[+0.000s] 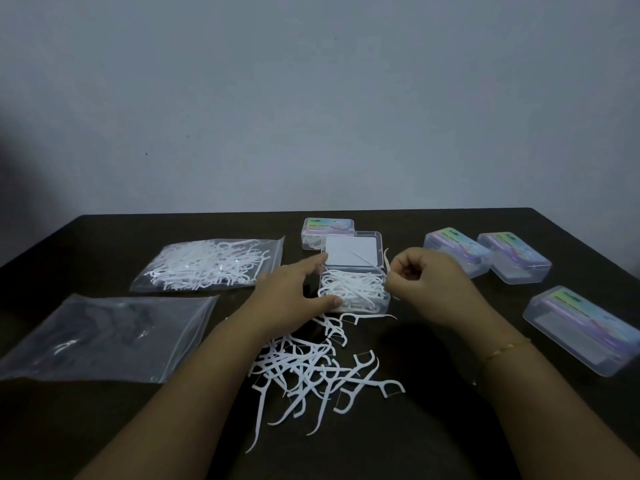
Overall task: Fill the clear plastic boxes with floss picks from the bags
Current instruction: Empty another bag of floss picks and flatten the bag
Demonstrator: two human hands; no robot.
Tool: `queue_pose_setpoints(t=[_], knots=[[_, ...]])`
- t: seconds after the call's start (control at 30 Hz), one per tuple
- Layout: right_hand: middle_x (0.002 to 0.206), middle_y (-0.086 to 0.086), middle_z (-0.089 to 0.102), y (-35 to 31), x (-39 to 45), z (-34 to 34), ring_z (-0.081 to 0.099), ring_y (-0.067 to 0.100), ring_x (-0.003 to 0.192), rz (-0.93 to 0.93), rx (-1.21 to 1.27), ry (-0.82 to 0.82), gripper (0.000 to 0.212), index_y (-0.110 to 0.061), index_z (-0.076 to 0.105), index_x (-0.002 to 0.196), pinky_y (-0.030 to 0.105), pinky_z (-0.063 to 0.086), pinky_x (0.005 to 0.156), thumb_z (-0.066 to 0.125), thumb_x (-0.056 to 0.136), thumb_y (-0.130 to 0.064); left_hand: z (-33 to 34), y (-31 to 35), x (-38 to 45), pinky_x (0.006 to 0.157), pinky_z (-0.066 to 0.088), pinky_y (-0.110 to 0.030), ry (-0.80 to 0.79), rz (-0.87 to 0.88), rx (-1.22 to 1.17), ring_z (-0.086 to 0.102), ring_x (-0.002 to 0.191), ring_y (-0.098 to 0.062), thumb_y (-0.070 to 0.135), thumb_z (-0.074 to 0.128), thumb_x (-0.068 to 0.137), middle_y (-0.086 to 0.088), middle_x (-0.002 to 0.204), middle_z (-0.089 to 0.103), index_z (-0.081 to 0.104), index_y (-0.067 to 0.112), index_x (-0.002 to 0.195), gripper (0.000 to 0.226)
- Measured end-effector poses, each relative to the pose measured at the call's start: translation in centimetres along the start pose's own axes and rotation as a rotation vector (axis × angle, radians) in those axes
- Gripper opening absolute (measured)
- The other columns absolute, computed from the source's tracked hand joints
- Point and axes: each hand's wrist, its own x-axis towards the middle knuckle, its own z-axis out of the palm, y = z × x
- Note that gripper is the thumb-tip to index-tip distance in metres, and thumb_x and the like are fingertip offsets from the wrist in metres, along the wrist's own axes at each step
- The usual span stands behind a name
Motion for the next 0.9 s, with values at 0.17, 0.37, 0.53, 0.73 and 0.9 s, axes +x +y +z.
queue_pose_setpoints(t=[0.17, 0.37, 0.53, 0.73, 0.9], knots=[[0.086, -0.008, 0.059, 0.1, 0.3, 1.5, 0.053, 0.006, 0.073, -0.061, -0.081, 0.025, 0.007, -0.024, 0.061, 0.088, 0.012, 0.044, 0.066, 0.06, 0.089, -0.017, 0.3, 0.3, 0.0, 0.112, 0.027, -0.048, -0.028, 0.049, 0.116, 0.034, 0.137, -0.014, 0.056, 0.059, 0.085, 0.009, 0.15, 0.038, 0.021, 0.036, 0.149, 0.078], [0.123, -0.001, 0.056, -0.1, 0.4, 1.7, 0.051, 0.009, 0.101, -0.063, -0.196, 0.006, 0.035, -0.019, 0.059, 0.126, 0.019, 0.041, 0.087, 0.059, 0.091, -0.026, 0.2, 0.8, -0.2, 0.113, 0.016, -0.045, -0.007, 0.003, 0.255, 0.029, 0.139, -0.016, 0.063, 0.054, 0.084, 0.008, 0.151, 0.036, 0.013, 0.027, 0.152, 0.087], [0.117, -0.002, 0.057, 0.5, 0.7, 0.9, 0.053, 0.008, 0.093, 0.024, -0.194, -0.008, 0.034, -0.021, 0.061, 0.122, 0.023, 0.047, 0.085, 0.062, 0.089, -0.029, -0.5, 1.3, -0.9, 0.112, 0.017, -0.045, -0.047, -0.005, 0.413, 0.033, 0.136, -0.016, 0.067, 0.046, 0.085, 0.005, 0.146, 0.042, 0.034, 0.021, 0.145, 0.077], [0.084, -0.005, 0.063, 1.3, 0.8, 0.3, 0.058, 0.01, 0.077, 0.17, -0.144, -0.079, 0.009, -0.024, 0.062, 0.083, 0.02, 0.048, 0.066, 0.064, 0.088, -0.032, -1.1, 1.3, -1.2, 0.106, 0.023, -0.039, 0.08, 0.031, 0.452, 0.05, 0.115, -0.009, 0.066, 0.052, 0.083, 0.013, 0.12, 0.061, 0.065, 0.032, 0.11, 0.046], [0.078, -0.002, 0.064, 1.2, 0.9, 0.2, 0.059, 0.011, 0.072, 0.19, -0.106, -0.108, 0.014, -0.022, 0.062, 0.074, 0.018, 0.045, 0.059, 0.064, 0.088, -0.023, -1.5, 1.6, -1.2, 0.103, 0.021, -0.037, 0.135, 0.054, 0.404, 0.05, 0.112, -0.002, 0.054, 0.057, 0.086, 0.019, 0.121, 0.06, 0.071, 0.04, 0.097, 0.023]])
